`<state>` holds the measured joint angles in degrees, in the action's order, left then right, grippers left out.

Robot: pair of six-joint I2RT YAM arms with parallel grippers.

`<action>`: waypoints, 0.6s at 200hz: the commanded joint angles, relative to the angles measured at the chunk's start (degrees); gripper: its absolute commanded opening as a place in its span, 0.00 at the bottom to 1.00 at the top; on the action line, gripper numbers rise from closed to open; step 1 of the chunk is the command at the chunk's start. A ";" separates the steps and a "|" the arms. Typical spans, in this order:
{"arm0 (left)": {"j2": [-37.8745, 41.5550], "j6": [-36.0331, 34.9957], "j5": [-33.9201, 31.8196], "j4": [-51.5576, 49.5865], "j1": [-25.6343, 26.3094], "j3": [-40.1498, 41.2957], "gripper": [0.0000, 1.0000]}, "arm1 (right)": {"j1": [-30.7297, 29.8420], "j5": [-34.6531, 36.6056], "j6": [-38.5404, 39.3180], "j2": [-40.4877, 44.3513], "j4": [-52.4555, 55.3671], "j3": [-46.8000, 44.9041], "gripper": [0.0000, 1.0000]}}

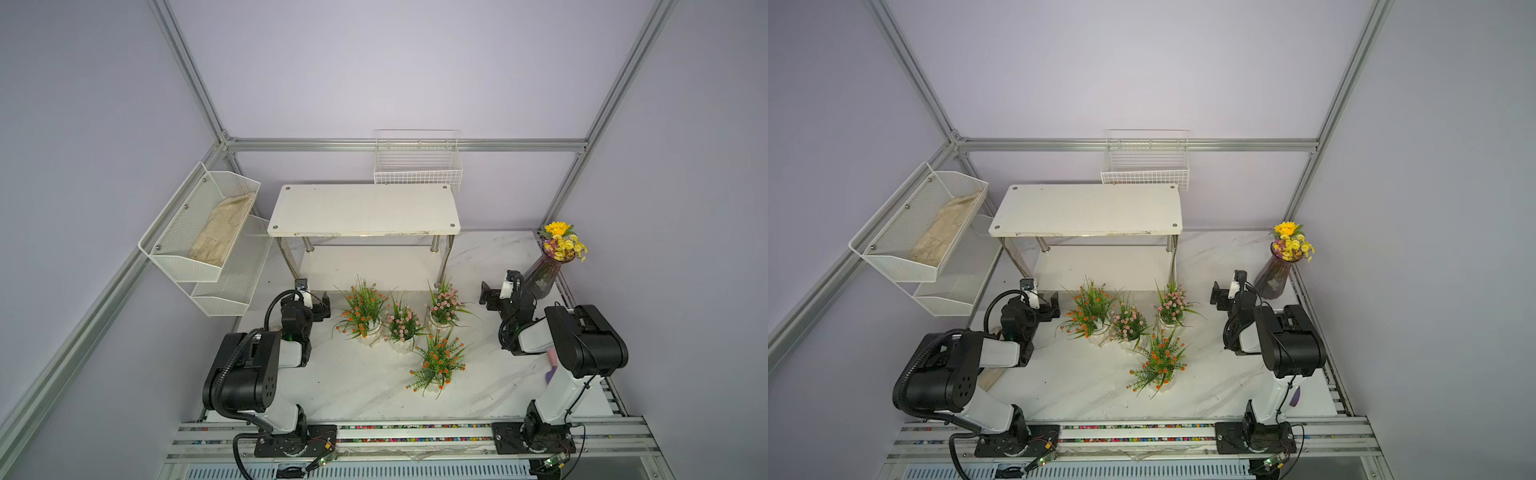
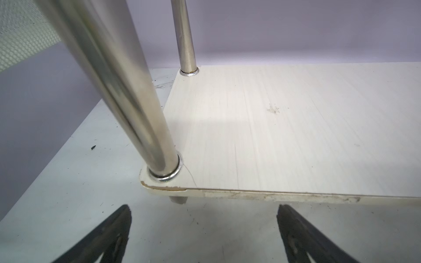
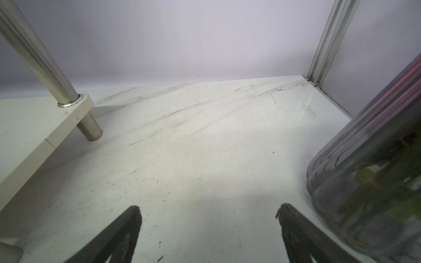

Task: Place the baby's breath potted plants on the rack by color
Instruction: Pick up the baby's breath potted plant from the center of the board.

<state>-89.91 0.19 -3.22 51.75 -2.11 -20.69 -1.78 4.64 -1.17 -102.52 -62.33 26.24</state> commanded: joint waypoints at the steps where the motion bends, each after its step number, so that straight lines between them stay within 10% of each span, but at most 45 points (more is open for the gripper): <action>1: 0.50 -0.94 -0.20 2.39 0.29 -0.54 1.00 | -0.33 0.28 -0.22 0.57 -0.34 0.57 0.97; 120: 0.26 -0.19 -0.98 1.96 0.30 -0.93 1.00 | -0.37 0.34 -0.05 0.57 -0.51 0.57 0.97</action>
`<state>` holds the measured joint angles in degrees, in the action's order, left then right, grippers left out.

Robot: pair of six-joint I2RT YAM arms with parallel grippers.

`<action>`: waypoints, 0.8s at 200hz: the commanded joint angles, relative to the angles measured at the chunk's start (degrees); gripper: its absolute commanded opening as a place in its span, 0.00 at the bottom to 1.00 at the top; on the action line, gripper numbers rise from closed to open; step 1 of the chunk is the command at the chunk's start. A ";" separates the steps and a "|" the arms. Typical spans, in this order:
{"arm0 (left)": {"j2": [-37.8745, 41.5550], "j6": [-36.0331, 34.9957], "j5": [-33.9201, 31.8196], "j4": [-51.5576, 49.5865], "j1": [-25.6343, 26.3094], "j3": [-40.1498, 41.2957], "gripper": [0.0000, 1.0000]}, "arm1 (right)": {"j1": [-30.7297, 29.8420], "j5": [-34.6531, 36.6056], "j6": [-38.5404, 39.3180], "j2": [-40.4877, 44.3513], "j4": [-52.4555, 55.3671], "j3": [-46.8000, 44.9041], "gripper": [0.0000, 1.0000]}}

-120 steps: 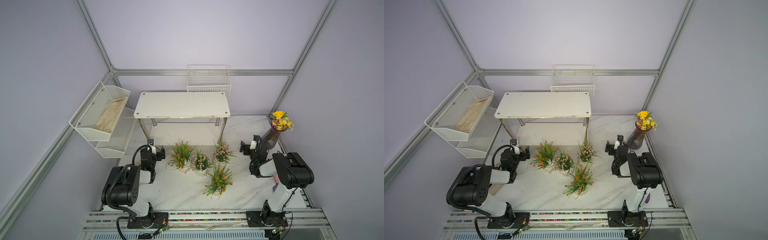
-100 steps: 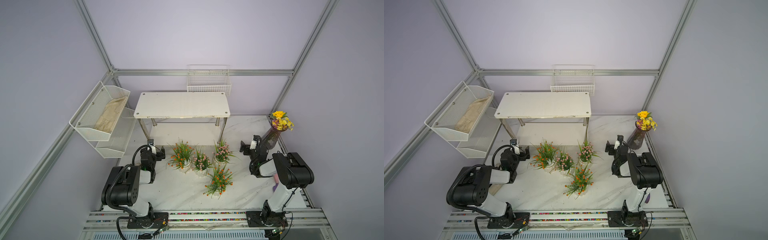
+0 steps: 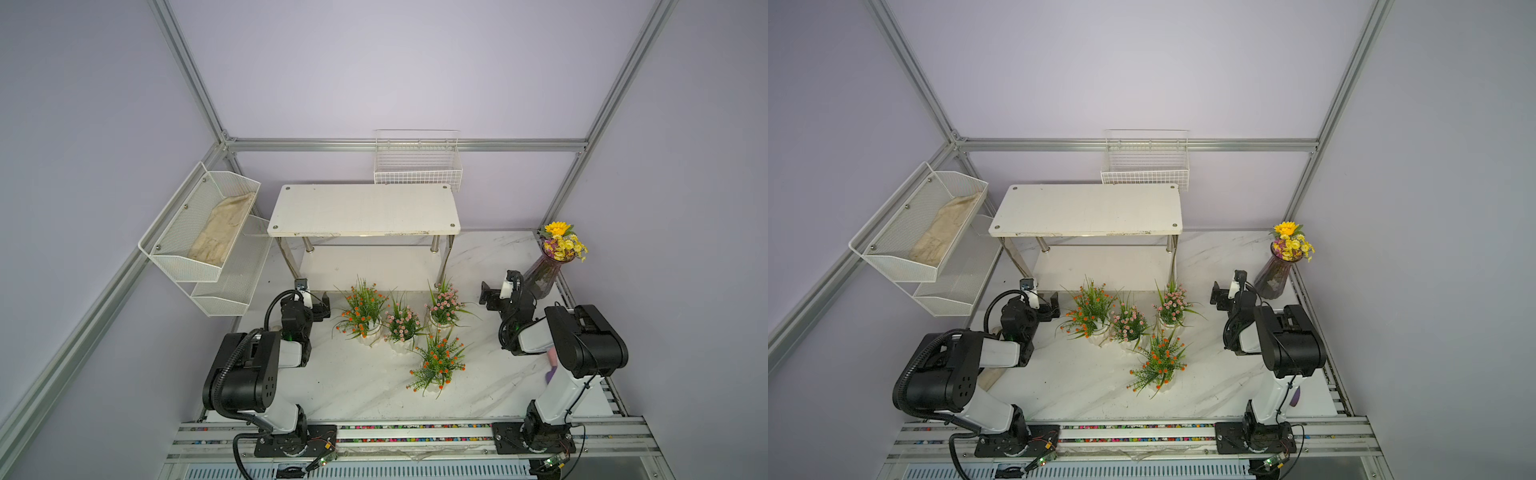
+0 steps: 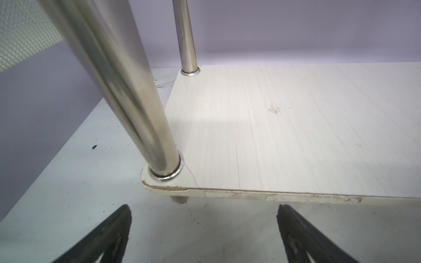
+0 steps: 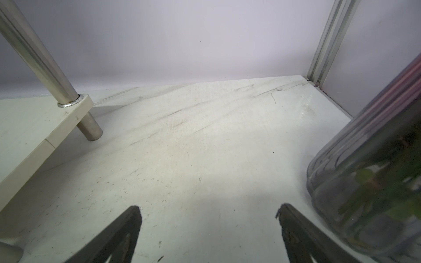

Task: Place the baby's breath potted plants on the rack by color
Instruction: Pick up the baby's breath potted plant from the center of the board.

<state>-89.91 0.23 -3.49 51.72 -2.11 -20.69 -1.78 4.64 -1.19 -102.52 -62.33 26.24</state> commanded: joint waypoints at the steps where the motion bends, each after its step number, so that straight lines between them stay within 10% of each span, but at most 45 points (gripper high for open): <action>1: 0.26 -0.23 -0.73 1.98 0.33 -0.98 1.00 | -0.35 0.31 -0.08 0.57 -0.51 0.57 0.97; 84: 1.61 -2.19 0.96 1.89 0.82 -0.86 1.00 | -0.33 0.33 0.03 1.74 3.00 1.75 0.97; 160: 28.42 5.47 -12.51 -42.01 4.90 -15.03 1.00 | -3.31 9.49 -7.25 19.93 39.60 15.87 0.97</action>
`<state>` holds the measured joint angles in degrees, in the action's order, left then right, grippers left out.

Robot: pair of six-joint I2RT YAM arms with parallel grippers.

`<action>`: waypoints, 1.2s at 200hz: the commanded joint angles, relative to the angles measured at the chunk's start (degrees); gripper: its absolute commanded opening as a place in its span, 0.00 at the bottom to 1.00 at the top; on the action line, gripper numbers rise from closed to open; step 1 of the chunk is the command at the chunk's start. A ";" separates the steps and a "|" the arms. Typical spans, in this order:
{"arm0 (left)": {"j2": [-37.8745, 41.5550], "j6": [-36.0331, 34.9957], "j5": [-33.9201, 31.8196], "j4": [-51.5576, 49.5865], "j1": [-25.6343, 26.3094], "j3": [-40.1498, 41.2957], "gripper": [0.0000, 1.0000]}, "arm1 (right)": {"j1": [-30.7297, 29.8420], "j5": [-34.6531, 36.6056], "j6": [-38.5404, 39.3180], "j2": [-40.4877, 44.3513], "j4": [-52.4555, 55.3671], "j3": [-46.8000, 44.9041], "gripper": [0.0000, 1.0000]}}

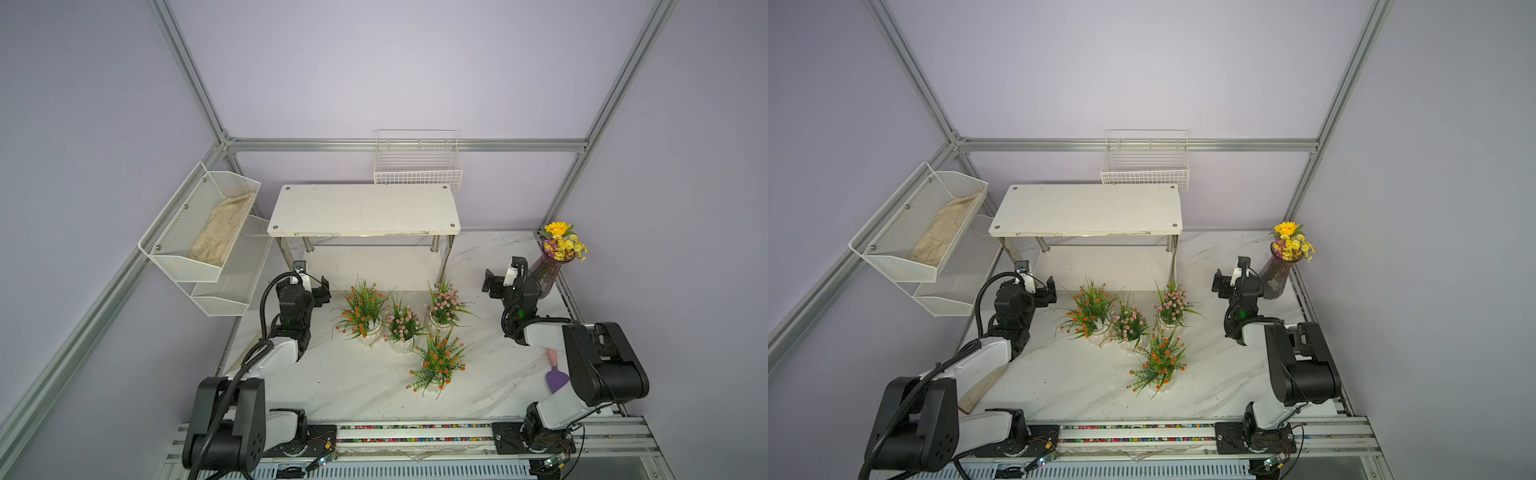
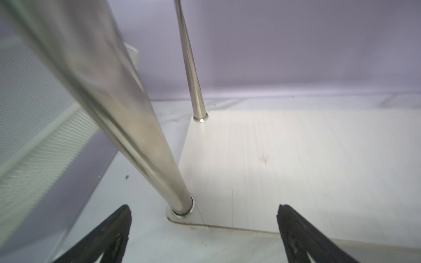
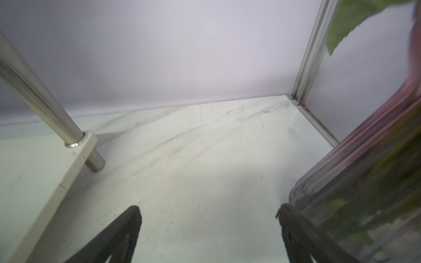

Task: Place the baby's breath potted plants on the rack by color
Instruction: Pick up the baby's breath potted plant from the center of the board.

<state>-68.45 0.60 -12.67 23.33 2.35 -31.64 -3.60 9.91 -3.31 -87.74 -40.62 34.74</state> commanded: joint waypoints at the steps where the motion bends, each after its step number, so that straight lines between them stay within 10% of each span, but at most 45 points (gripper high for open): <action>1: 7.25 5.41 -3.38 -14.08 0.45 -4.24 1.00 | -1.54 4.36 -5.48 5.27 18.84 7.84 0.97; 35: 15.27 16.87 -4.30 -33.90 0.77 -12.55 1.00 | -4.50 9.40 -10.43 8.04 38.94 17.81 0.93; 121: 20.90 21.64 8.24 -34.05 5.89 -11.82 1.00 | -6.29 2.82 -23.51 10.71 82.27 31.70 0.89; 195: 22.14 20.58 9.06 -33.49 7.67 -12.25 1.00 | -9.88 -4.63 -27.83 16.16 86.19 23.46 0.52; 240: 21.81 20.69 9.53 -32.73 7.74 -12.22 1.00 | -14.56 -10.00 -29.33 14.70 78.86 17.87 0.50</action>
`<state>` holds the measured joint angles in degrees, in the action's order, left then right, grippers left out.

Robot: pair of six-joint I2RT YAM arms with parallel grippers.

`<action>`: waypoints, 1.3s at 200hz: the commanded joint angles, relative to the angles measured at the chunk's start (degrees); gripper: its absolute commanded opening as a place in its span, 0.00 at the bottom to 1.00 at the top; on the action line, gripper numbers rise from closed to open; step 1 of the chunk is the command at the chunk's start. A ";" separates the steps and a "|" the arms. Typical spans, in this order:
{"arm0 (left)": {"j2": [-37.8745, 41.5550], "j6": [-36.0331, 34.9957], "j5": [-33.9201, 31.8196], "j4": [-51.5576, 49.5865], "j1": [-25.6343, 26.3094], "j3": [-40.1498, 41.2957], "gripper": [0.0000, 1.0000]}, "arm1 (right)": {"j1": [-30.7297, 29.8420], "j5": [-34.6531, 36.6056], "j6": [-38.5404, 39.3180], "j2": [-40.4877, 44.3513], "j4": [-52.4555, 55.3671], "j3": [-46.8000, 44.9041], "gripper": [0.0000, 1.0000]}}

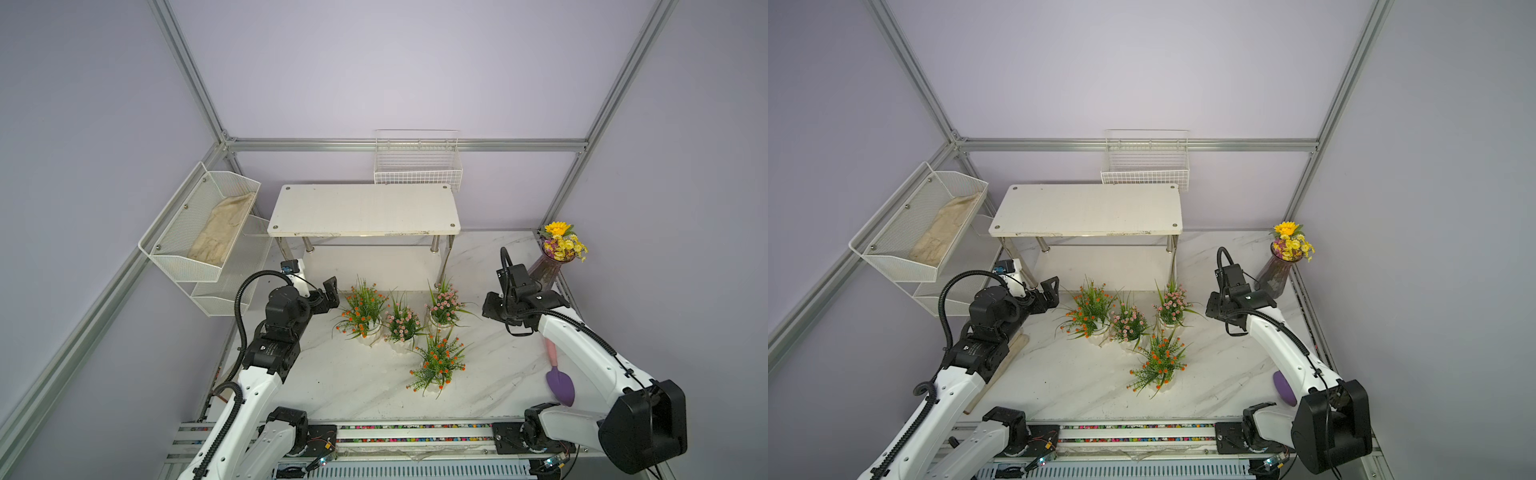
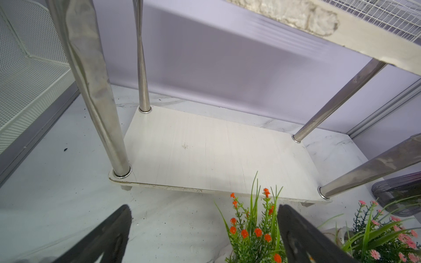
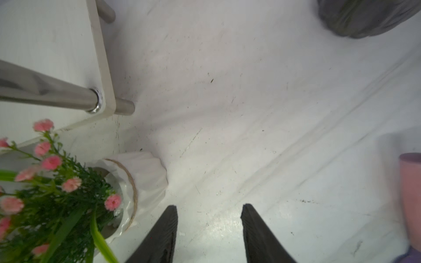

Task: Place the baby's breath potted plants on the rack by color
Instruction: Pick up the baby's breath potted plant from the center of the board.

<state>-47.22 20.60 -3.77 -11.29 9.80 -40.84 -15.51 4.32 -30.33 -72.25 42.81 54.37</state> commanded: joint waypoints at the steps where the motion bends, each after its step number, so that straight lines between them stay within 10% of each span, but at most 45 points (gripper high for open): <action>1: 0.57 0.68 0.62 1.89 0.29 -2.97 1.00 | -2.75 -4.50 -2.34 -0.88 -4.79 -1.87 0.49; 260: 1.16 1.55 0.00 1.53 0.90 -2.21 1.00 | -12.87 -1.55 -3.33 -15.79 -7.48 5.63 0.27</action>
<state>-46.74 21.08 -3.42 -11.27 10.28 -40.84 -27.44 0.82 -32.77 -86.72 33.47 58.33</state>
